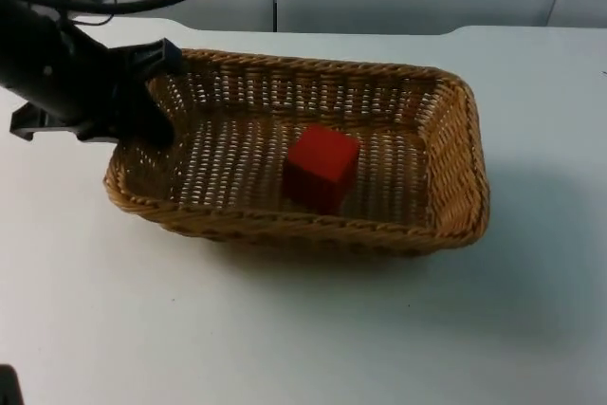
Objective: Pick up the basket with the left hand and place the cube into the basket with the right hand.
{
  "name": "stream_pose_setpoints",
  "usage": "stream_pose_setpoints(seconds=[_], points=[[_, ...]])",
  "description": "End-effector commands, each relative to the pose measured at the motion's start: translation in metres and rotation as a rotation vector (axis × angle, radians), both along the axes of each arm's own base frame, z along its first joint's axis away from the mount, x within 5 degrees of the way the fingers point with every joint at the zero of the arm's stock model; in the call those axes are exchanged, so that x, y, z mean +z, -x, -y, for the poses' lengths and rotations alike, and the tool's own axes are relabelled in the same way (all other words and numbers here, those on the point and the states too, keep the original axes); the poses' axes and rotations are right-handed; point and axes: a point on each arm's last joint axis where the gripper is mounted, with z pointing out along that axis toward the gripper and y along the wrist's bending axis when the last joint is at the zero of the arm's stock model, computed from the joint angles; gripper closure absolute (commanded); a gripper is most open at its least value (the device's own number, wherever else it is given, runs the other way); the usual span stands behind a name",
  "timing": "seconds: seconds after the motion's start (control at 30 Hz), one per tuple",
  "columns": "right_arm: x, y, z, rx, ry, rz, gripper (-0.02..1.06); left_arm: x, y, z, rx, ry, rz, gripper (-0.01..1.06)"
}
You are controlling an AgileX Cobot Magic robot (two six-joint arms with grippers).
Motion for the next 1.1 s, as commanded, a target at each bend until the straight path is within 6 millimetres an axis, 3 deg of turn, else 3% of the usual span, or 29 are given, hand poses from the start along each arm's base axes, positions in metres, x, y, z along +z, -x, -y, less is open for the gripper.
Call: stream_pose_setpoints(seconds=[0.0, 0.1, 0.13, 0.17, 0.2, 0.4, 0.5, 0.53, 0.57, 0.6, 0.67, 0.7, 0.8, 0.83, 0.87, 0.97, 1.0, 1.07], points=[[0.001, 0.002, 0.002, -0.001, -0.002, -0.006, 1.02, 0.004, -0.006, 0.008, -0.025, 0.062, -0.005, 0.86], [-0.001, 0.004, 0.001, 0.015, 0.007, -0.035, 1.02, 0.006, -0.014, 0.008, -0.04, 0.046, 0.021, 0.5], [-0.001, 0.004, 0.001, 0.015, 0.007, -0.035, 1.02, 0.006, -0.014, 0.008, -0.04, 0.046, 0.021, 0.5], [-0.001, 0.004, 0.001, 0.016, 0.007, -0.037, 1.02, 0.007, -0.016, 0.007, -0.038, 0.029, 0.037, 0.37], [-0.001, 0.004, 0.001, 0.016, 0.007, -0.037, 1.02, 0.008, -0.018, 0.006, -0.041, 0.01, 0.049, 0.33], [-0.001, 0.004, 0.001, 0.016, 0.011, -0.036, 1.02, 0.022, -0.024, 0.005, -0.079, -0.04, 0.093, 0.33], [-0.002, 0.004, 0.002, 0.015, 0.029, -0.028, 1.02, 0.04, -0.028, 0.004, -0.08, -0.051, 0.139, 0.36], [-0.001, 0.003, 0.002, 0.01, 0.03, -0.024, 1.02, 0.051, -0.029, 0.004, -0.088, -0.061, 0.159, 0.42], [0.0, 0.002, 0.003, -0.002, 0.032, -0.009, 1.02, 0.072, -0.029, 0.003, -0.132, -0.087, 0.21, 0.58], [0.0, 0.002, 0.003, -0.002, 0.032, -0.009, 1.02, 0.072, -0.029, 0.003, -0.132, -0.087, 0.21, 0.58], [0.009, 0.003, 0.007, -0.034, 0.033, 0.05, 1.02, 0.101, -0.024, 0.001, -0.208, -0.151, 0.282, 0.95], [0.018, 0.004, 0.01, -0.054, 0.038, 0.095, 1.02, 0.119, -0.019, 0.0, -0.233, -0.179, 0.327, 1.05], [0.044, 0.013, 0.02, -0.11, 0.076, 0.186, 1.02, 0.162, -0.001, -0.008, -0.217, -0.24, 0.43, 1.05], [0.044, 0.013, 0.02, -0.11, 0.076, 0.186, 1.02, 0.162, -0.001, -0.008, -0.217, -0.24, 0.43, 1.05], [0.062, 0.022, 0.03, -0.163, 0.148, 0.244, 1.02, 0.191, 0.016, -0.014, -0.186, -0.274, 0.477, 1.05], [0.091, 0.046, 0.056, -0.336, 0.249, 0.272, 1.02, 0.24, 0.059, -0.027, -0.159, -0.364, 0.537, 1.05], [0.091, 0.046, 0.056, -0.336, 0.249, 0.272, 1.02, 0.24, 0.059, -0.027, -0.159, -0.364, 0.537, 1.05], [0.101, 0.063, 0.076, -0.475, 0.344, 0.28, 1.02, 0.261, 0.094, -0.038, -0.112, -0.414, 0.577, 1.05]])
